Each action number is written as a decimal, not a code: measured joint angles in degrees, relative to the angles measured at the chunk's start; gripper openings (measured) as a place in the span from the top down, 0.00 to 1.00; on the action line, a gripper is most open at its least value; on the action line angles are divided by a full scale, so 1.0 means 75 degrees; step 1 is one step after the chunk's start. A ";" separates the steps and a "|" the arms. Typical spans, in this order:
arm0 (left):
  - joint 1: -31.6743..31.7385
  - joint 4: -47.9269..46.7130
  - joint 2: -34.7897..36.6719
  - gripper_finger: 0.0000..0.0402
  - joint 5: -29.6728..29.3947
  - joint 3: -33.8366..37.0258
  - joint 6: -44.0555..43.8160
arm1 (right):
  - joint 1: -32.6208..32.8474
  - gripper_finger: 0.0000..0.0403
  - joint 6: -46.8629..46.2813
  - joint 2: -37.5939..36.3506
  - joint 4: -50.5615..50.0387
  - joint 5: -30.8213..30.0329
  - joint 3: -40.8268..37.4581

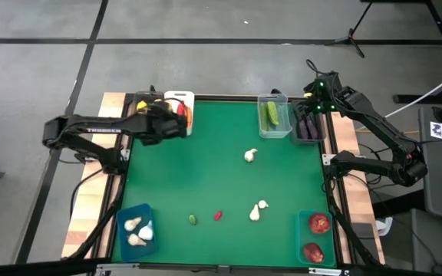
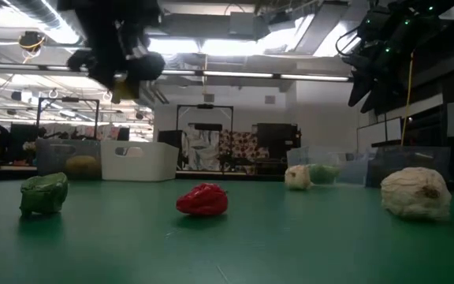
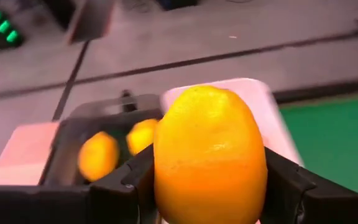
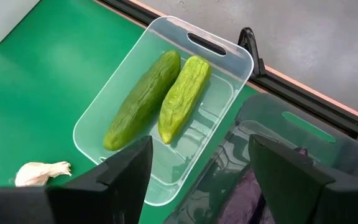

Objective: Sort produce into baskets
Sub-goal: Put the lemon into the left black bin, then put the green chili pepper into the white bin

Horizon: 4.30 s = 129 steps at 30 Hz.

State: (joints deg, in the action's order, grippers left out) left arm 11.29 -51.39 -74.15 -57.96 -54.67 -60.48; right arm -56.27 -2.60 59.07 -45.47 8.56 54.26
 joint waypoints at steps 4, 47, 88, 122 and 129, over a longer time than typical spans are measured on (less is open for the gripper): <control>0.0664 0.0006 0.0324 0.52 -0.0048 0.0680 -0.0519 | 0.0000 0.34 -0.0002 0.0000 -0.0009 0.0003 0.0000; -0.5306 0.4768 -0.0225 0.27 0.1615 0.1683 0.1461 | 0.0000 0.34 0.0217 0.0000 -0.0386 0.0009 0.0000; -0.7892 0.8363 -0.5755 0.27 0.0523 0.0640 -0.0179 | 0.0000 0.34 0.0212 0.0003 -0.0371 0.0000 0.0000; -0.7857 0.8295 -0.5236 0.73 0.0279 0.0694 -0.0104 | 0.0001 0.34 0.0217 0.0003 -0.0353 -0.0017 0.0000; -0.7247 0.8301 -0.4547 0.76 -0.0779 0.0682 0.0596 | 0.0003 0.34 0.0217 0.0006 -0.0350 -0.0020 0.0000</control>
State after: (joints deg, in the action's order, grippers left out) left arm -43.07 10.87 -108.25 -63.80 -49.55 -56.01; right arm -56.25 -0.97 59.11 -48.10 8.40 54.26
